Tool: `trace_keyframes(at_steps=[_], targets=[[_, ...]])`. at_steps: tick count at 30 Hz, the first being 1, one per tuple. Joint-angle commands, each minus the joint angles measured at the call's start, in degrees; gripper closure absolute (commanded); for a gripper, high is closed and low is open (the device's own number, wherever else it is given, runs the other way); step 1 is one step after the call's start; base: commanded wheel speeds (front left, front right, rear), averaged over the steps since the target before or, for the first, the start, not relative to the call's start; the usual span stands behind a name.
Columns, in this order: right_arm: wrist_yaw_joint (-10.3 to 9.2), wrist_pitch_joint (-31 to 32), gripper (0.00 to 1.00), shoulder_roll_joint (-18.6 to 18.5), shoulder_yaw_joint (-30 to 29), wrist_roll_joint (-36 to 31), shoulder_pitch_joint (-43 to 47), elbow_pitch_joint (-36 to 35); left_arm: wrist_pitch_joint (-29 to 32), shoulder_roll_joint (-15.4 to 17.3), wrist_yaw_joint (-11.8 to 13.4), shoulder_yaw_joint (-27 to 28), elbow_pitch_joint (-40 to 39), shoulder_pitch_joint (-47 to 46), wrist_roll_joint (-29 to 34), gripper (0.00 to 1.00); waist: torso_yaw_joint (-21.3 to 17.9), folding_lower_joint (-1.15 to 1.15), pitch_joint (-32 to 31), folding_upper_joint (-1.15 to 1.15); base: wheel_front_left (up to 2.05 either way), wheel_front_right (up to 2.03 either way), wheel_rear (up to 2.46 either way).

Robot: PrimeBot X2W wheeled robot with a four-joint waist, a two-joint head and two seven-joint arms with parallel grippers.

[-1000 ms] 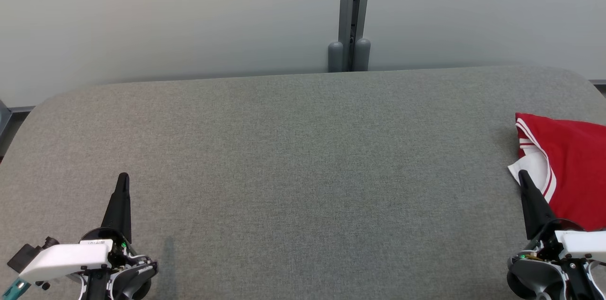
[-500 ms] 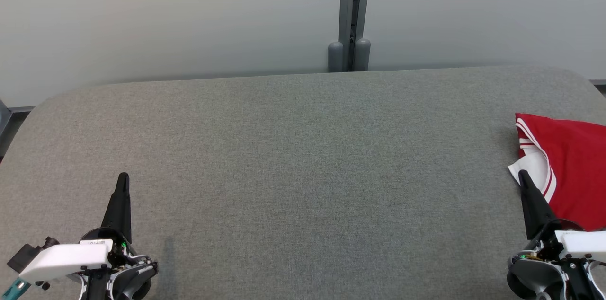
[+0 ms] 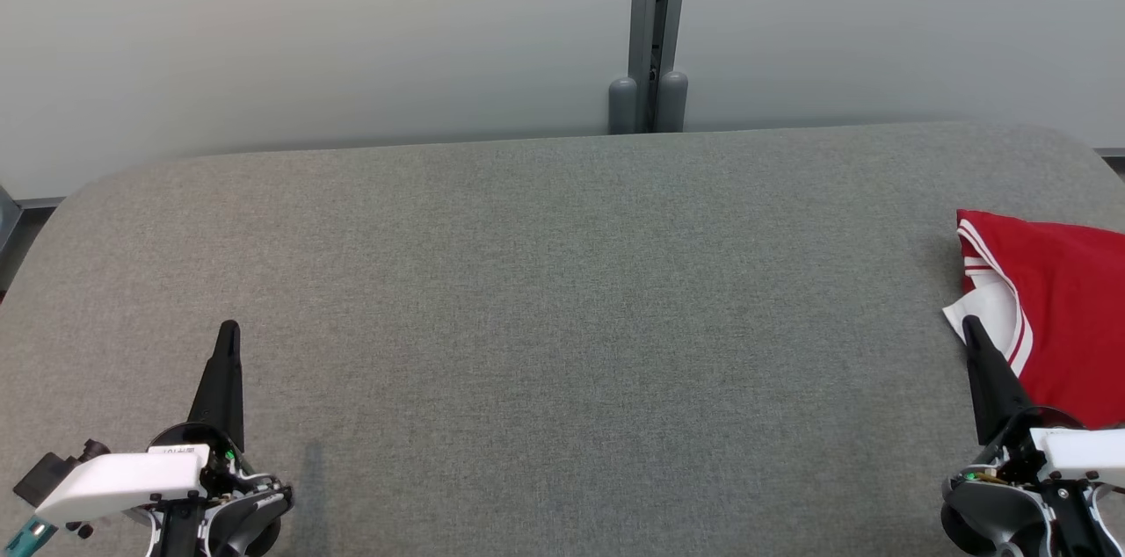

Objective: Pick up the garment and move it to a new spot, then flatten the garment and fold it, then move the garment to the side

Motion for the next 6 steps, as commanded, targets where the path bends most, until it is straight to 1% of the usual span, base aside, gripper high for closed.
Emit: trace_keyframes(at_steps=[1, 6], targets=[[0.0, 0.2, 1.0, -0.5, 0.0, 0.1, 0.5, -0.2, 0.2, 0.3, -0.2, 0.2, -0.2, -0.7, -0.1, 1.0, 0.0, 0.0, 0.0, 0.0, 0.0, 0.0, 0.0], [0.01, 0.2, 1.0, -0.5, 0.0, 0.1, 0.5, -0.2, 0.2, 0.3, -0.2, 0.2, -0.2, -0.7, -0.1, 1.0, 0.0, 0.0, 0.0, 0.0, 0.0, 0.0, 0.0]])
